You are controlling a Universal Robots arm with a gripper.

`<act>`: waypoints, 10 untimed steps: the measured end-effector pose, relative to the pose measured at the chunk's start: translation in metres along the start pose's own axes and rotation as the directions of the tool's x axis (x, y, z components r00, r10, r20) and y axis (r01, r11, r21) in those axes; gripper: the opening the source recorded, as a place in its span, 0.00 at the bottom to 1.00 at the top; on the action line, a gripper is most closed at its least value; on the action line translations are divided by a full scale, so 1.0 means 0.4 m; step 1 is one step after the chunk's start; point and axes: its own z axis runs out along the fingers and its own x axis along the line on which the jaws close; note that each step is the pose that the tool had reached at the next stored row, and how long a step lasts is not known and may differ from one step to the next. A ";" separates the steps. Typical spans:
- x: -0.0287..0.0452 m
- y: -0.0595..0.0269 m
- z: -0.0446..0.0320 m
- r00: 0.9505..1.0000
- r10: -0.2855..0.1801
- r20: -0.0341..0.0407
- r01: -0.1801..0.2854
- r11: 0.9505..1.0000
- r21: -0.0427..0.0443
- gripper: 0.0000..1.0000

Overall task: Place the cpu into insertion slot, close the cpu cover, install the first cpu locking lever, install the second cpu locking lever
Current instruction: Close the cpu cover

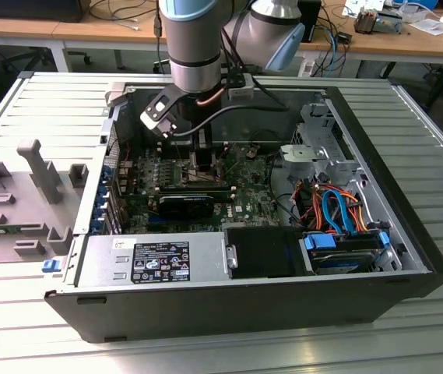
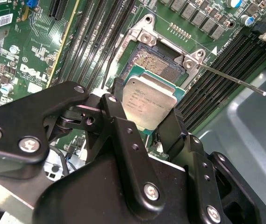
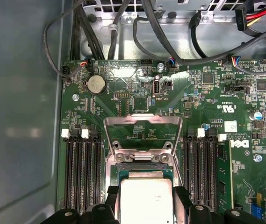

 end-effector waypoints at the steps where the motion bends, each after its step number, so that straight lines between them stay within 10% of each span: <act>1: 0.000 0.000 0.001 1.000 0.000 0.000 0.000 1.000 0.000 0.55; 10: 0.000 -0.002 0.004 1.000 0.000 0.000 0.000 1.000 0.000 0.55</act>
